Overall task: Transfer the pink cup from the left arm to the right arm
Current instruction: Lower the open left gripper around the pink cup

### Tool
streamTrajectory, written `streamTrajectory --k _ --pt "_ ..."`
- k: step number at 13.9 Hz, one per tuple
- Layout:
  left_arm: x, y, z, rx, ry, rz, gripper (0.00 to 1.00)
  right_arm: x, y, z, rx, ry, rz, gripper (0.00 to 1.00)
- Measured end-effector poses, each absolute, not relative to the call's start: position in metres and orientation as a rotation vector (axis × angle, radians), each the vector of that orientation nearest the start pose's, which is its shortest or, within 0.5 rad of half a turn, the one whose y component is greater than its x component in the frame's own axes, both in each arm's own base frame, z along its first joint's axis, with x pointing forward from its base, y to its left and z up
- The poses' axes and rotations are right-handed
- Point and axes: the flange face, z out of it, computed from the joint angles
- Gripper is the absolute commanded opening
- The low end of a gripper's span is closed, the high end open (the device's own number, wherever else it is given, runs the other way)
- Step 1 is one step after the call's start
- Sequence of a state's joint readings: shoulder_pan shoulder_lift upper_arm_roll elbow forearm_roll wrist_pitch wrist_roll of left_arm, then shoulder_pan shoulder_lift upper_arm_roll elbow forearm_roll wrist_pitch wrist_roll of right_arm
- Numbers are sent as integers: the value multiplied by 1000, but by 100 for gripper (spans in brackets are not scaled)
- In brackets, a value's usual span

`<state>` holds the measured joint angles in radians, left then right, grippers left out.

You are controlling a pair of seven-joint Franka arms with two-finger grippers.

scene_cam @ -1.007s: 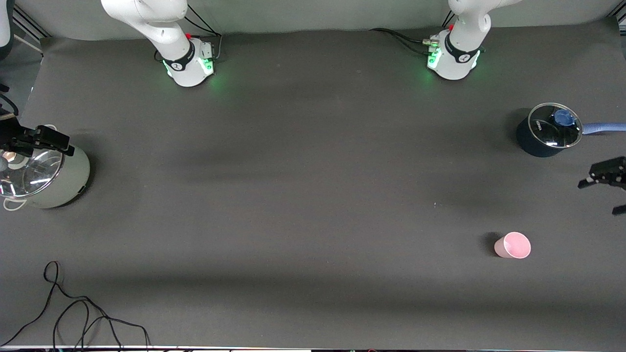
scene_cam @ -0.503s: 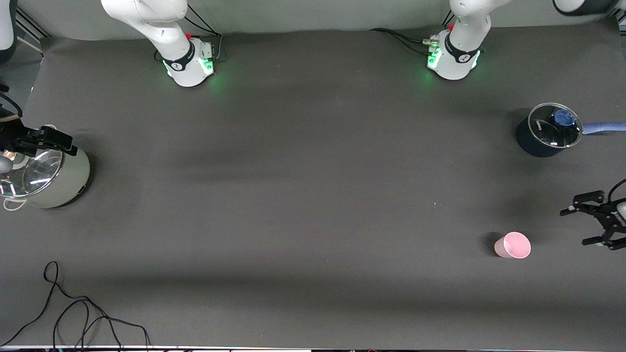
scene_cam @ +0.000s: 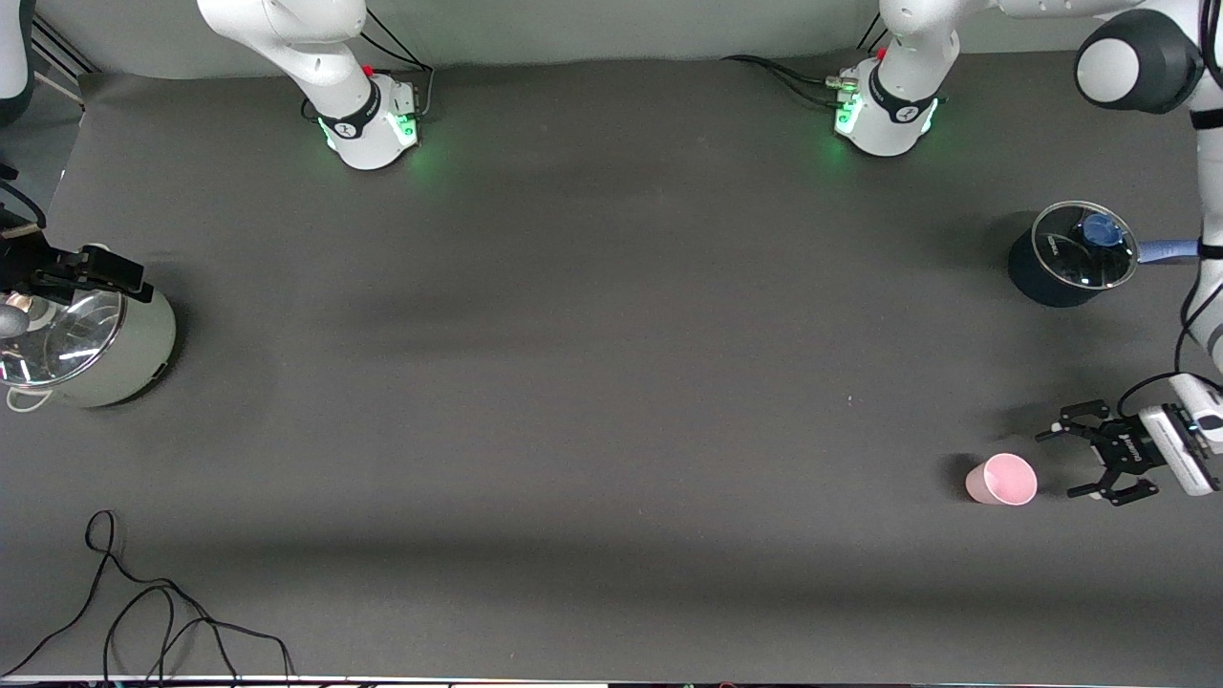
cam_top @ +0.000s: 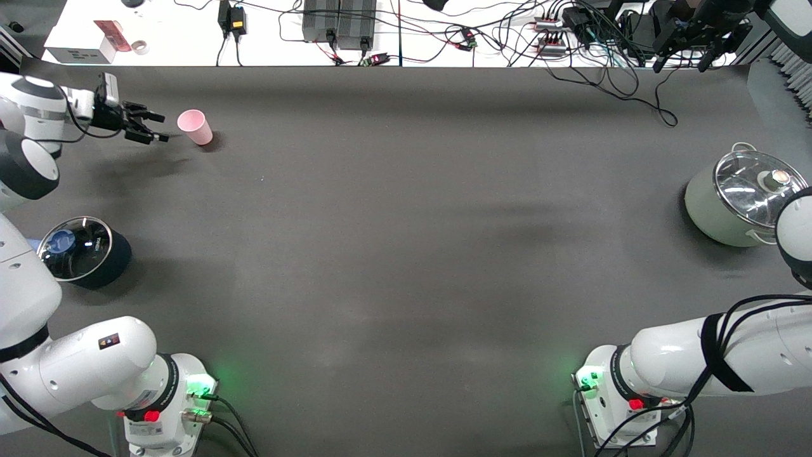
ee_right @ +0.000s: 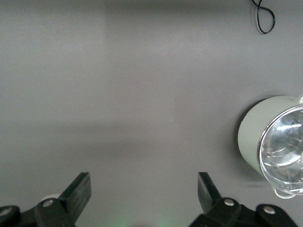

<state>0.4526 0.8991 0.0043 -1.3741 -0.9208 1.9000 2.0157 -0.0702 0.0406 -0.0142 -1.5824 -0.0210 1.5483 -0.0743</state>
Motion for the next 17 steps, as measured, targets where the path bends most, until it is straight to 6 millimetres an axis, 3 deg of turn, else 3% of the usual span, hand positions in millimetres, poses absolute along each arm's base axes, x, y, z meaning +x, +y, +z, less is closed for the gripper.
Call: streamTrajectory --k 5,9,14,17 --pt "650 263 127 2016 -1233 948 100 563 -46 592 -3147 8 120 100" --pt "649 258 116 1956 -1212 1026 100 564 -43 598 -3147 -6 102 100" --pt "646 254 98 1894 -1197 1118 100 570 -4 604 -3096 -104 69 100" --pt "649 247 96 1866 -1181 1176 100 574 -14 608 -3059 -64 45 100"
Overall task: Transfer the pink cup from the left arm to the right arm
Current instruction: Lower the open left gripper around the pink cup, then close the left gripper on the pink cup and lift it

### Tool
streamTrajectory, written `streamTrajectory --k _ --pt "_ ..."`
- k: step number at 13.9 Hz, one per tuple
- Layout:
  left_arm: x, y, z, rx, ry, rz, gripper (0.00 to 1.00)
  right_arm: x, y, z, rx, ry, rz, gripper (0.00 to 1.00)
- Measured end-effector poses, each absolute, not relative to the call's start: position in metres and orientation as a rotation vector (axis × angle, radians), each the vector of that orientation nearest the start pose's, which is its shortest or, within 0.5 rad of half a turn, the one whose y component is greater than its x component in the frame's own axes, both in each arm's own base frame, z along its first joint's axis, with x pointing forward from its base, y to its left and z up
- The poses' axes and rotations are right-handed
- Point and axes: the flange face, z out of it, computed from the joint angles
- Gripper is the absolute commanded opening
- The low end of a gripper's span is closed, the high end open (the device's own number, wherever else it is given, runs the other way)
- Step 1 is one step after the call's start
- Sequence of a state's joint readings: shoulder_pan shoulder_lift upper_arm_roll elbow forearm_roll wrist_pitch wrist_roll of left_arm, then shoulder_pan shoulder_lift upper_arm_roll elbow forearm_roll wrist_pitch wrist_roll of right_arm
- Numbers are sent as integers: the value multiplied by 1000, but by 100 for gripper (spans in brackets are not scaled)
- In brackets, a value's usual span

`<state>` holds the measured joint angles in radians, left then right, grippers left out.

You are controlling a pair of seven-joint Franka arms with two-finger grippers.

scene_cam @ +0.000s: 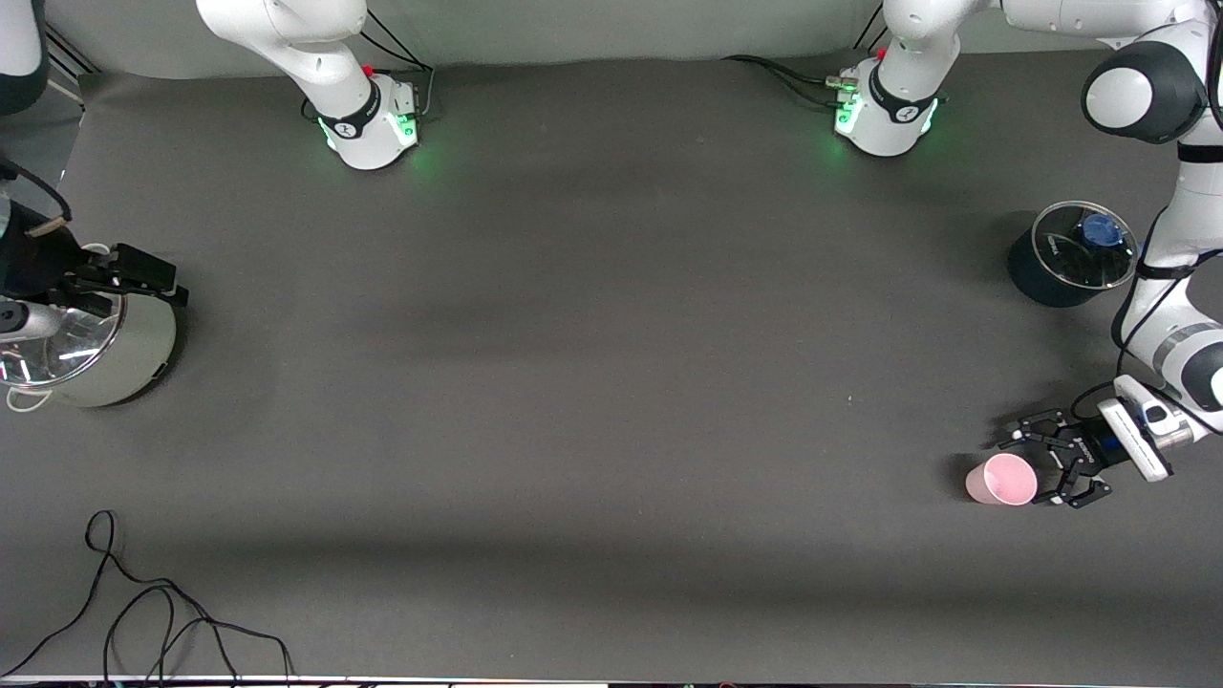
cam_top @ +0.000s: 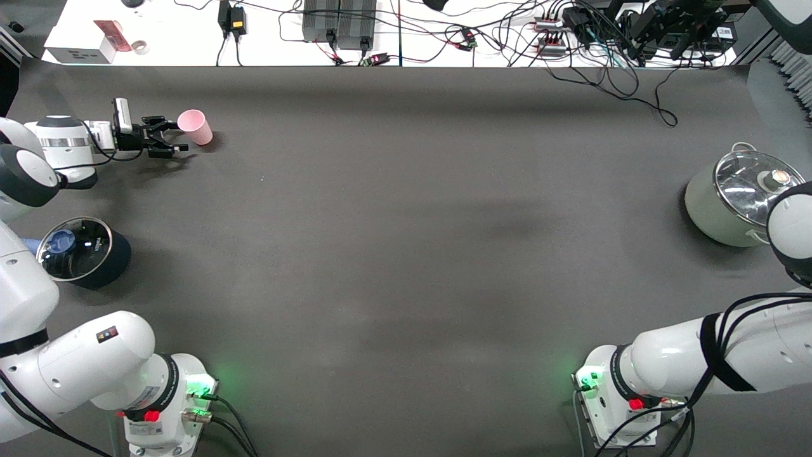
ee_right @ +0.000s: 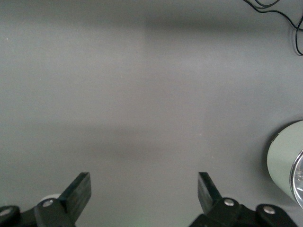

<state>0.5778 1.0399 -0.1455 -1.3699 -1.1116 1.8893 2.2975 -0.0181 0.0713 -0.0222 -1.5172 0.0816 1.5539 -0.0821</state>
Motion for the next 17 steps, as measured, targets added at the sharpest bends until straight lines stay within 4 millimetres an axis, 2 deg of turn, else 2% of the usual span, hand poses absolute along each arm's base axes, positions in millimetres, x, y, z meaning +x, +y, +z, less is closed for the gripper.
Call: streamTrajectory --k 4,8,10,13,17 --pt "649 233 83 1827 -1166 1215 100 580 -17 597 -3055 -54 76 100" --pt "650 225 76 1809 -1143 1237 100 594 -17 570 -3050 -49 135 100" --pt "652 218 76 1795 -1129 1250 100 601 -19 563 -3051 -43 140 100" --pt "655 208 74 1779 -1111 1261 100 604 -23 563 -3052 -32 139 100" --pt "655 202 69 1770 -1101 1262 100 600 -58 573 -3060 61 122 100"
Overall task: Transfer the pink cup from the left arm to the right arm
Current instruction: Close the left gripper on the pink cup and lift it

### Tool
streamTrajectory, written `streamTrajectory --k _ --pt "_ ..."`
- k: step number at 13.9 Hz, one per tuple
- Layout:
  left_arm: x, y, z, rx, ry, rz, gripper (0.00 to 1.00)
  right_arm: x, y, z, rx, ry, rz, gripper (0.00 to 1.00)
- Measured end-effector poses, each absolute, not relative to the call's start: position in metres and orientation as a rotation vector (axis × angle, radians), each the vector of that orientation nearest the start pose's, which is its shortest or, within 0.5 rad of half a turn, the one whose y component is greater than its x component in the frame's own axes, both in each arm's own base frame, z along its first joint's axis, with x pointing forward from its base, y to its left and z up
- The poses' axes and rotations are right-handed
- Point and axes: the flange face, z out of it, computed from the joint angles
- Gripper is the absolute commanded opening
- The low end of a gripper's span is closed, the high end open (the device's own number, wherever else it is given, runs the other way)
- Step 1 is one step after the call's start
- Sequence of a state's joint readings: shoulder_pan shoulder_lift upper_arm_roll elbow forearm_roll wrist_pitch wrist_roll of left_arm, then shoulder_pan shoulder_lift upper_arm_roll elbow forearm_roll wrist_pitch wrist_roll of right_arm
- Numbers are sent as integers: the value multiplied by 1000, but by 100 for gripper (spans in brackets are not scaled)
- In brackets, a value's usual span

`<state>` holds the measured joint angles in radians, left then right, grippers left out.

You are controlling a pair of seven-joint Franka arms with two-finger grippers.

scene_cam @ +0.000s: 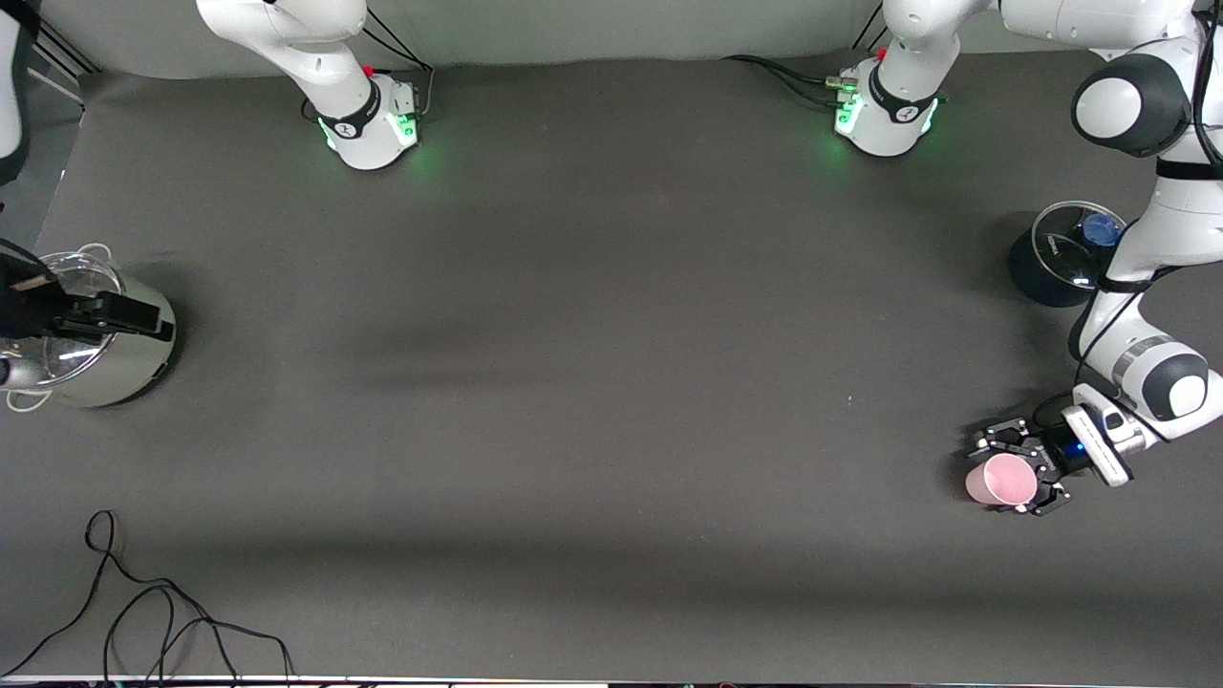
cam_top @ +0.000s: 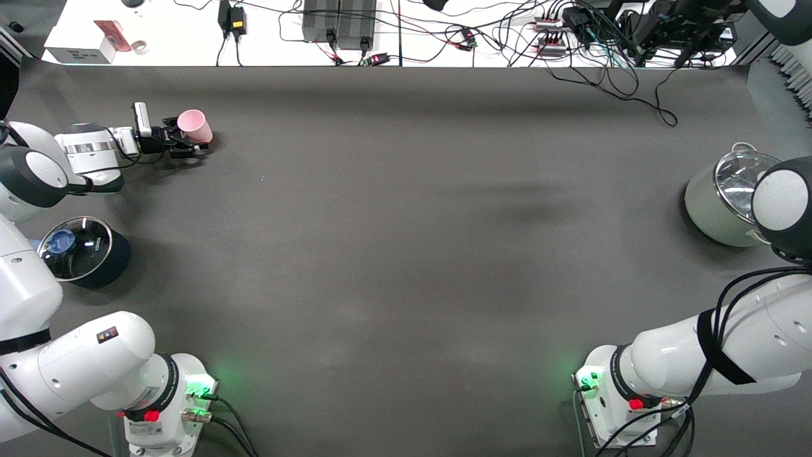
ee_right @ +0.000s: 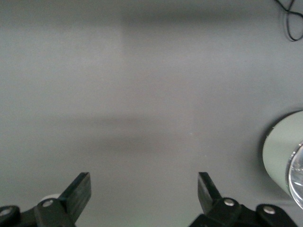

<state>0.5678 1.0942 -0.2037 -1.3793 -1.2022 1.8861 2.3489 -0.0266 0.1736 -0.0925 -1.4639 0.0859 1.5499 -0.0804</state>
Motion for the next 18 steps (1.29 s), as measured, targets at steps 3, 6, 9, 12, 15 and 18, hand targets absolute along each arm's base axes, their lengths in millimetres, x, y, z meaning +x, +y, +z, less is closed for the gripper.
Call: streamTrajectory --k 3,6,9,12,15,18 --pt "654 201 65 1769 -1098 1263 66 595 -67 578 -3060 87 128 100" --pt "654 201 66 1769 -1099 1266 40 589 -75 583 -3072 104 147 100" --pt "655 202 67 1769 -1101 1270 36 589 -61 587 -3128 77 149 100" --pt "661 204 74 1772 -1096 1277 36 591 -38 587 -3171 92 158 100" --pt "675 198 103 1780 -1064 1259 34 581 -51 590 -3171 129 168 100" --pt "694 178 150 1786 -1041 1219 27 567 -66 595 -3164 162 161 100"
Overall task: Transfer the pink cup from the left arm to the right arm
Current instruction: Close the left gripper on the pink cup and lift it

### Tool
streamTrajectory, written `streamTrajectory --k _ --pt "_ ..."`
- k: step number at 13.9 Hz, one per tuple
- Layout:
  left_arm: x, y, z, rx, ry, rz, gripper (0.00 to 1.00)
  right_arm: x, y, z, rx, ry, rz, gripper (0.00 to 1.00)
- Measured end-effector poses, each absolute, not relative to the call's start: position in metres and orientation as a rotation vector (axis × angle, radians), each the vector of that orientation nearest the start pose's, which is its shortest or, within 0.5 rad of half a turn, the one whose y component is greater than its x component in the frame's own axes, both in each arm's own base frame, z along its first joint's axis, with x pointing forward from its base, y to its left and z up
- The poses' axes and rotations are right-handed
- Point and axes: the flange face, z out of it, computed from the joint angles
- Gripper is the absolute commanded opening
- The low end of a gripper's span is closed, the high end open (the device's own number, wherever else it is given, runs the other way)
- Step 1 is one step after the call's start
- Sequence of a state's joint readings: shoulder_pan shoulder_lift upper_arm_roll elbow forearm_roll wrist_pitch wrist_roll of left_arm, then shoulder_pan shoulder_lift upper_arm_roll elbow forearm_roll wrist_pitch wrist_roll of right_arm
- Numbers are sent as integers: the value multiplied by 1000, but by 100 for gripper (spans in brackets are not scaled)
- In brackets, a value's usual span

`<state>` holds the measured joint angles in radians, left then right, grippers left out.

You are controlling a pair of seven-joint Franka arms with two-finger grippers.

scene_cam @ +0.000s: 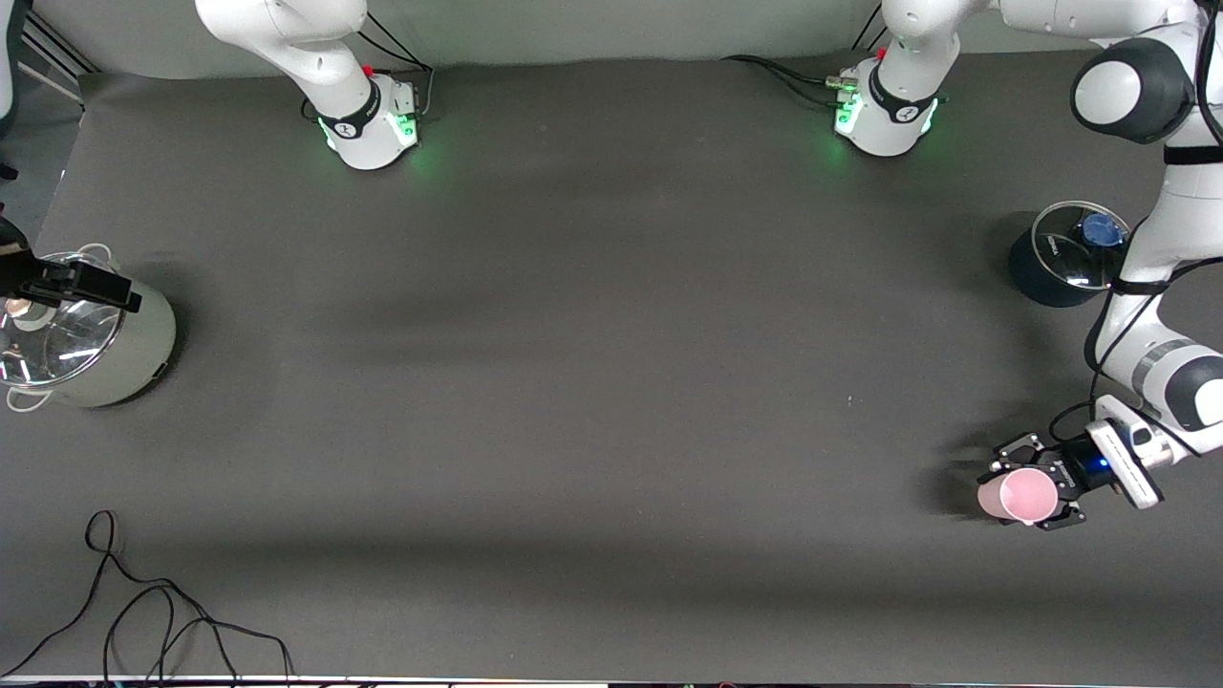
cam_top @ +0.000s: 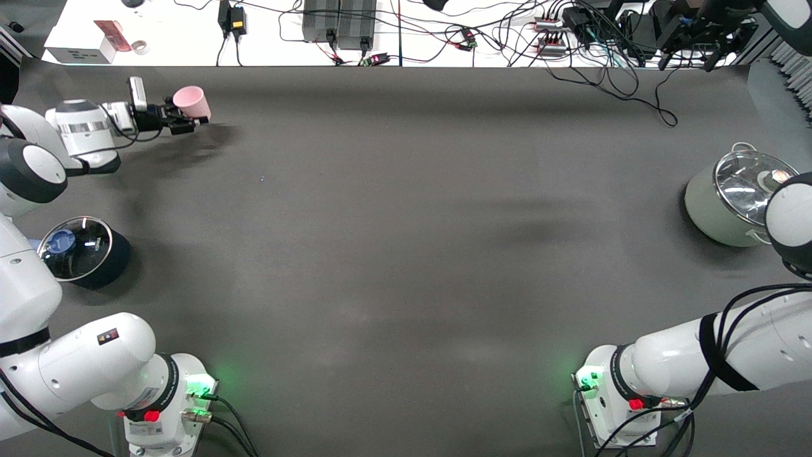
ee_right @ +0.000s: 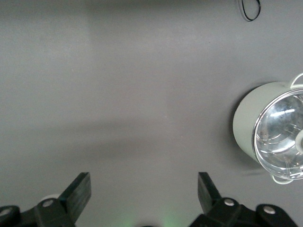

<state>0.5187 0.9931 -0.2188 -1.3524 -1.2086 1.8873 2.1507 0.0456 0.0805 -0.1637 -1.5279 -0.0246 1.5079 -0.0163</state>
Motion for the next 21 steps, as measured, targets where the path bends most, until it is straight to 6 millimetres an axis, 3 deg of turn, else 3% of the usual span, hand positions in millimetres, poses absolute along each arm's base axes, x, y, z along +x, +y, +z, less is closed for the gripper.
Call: streamTrajectory --k 4,6,8,12,18,21 --pt "707 131 207 1773 -1048 1176 26 565 -63 595 -3164 152 162 100" --pt "708 88 230 1781 -1010 1209 26 566 -61 593 -3164 147 168 100" --pt "701 31 256 1807 -955 1240 26 566 -61 591 -3163 146 170 100" --pt "666 -90 295 1885 -919 1226 26 566 -60 591 -3164 143 168 100" --pt "582 -270 319 1987 -959 1115 26 567 -53 590 -3149 127 167 100" --pt "554 -320 319 1960 -1007 1065 26 571 -20 596 -3128 44 125 100"
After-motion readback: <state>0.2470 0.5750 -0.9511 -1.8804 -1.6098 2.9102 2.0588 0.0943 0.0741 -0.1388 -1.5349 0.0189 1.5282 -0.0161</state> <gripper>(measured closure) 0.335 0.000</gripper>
